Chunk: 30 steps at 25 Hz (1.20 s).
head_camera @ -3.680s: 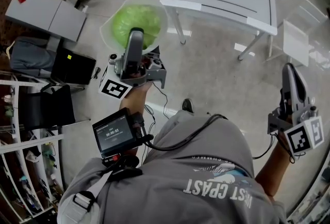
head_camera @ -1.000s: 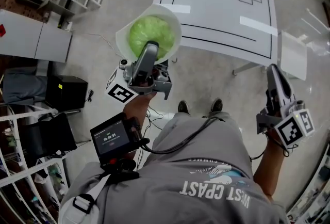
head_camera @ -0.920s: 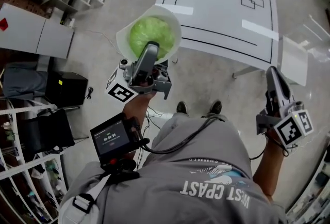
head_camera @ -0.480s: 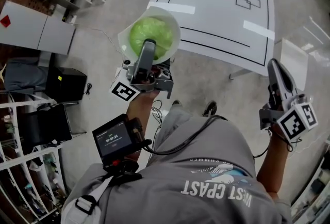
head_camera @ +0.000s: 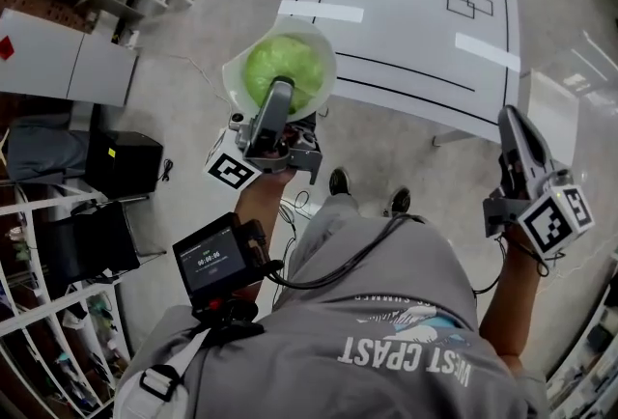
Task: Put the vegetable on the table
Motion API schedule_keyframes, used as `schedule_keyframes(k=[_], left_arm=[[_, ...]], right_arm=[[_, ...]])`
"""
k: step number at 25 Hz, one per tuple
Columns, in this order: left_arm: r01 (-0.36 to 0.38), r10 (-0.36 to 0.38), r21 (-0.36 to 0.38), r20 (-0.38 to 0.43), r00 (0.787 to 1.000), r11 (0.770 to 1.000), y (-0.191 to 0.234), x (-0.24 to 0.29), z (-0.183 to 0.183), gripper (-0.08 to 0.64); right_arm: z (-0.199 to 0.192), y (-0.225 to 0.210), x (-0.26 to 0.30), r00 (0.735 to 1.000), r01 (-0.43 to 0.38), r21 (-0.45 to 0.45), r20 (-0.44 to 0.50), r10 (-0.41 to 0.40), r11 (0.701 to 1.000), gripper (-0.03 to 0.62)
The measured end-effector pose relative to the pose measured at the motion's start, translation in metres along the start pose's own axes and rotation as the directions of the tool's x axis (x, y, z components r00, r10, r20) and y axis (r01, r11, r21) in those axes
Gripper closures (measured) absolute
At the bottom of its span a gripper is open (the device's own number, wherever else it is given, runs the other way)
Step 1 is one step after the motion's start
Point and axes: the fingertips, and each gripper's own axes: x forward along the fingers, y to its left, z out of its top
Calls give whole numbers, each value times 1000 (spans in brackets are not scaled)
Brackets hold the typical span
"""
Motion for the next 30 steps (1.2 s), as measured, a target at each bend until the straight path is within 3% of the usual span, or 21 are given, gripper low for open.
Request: schedule_keyframes(k=[3, 7, 10, 13, 16, 25, 30], left_arm=[[16, -17, -30, -14, 1000, 999, 3, -3, 6, 221], [12, -11, 10, -65, 998, 1000, 28, -2, 11, 221], [-2, 1, -10, -70, 998, 1000, 43, 0, 17, 221], [-7, 5, -22, -88, 996, 1000, 65, 4, 11, 221], [-14, 12, -16, -116, 993, 1000, 96, 17, -7, 221], [-19, 5, -90, -151, 989, 996, 100, 40, -24, 221], [-54, 34, -165, -121, 992, 985, 108, 39, -27, 221]], right_arm=[[-6, 15, 9, 1000, 11, -2, 2, -11, 1000, 584], [-17, 12, 26, 1000, 24, 17, -11, -23, 1000, 584], [-17, 7, 32, 999, 51, 37, -13, -50, 998, 584], [-25, -11, 41, 998, 67, 73, -1, -67, 995, 584], [-27, -34, 57, 998, 68, 54, 1, -68, 996, 584], [-34, -50, 50, 992, 126, 130, -32, -123, 983, 584], [-44, -59, 57, 990, 131, 170, -74, -120, 977, 584]])
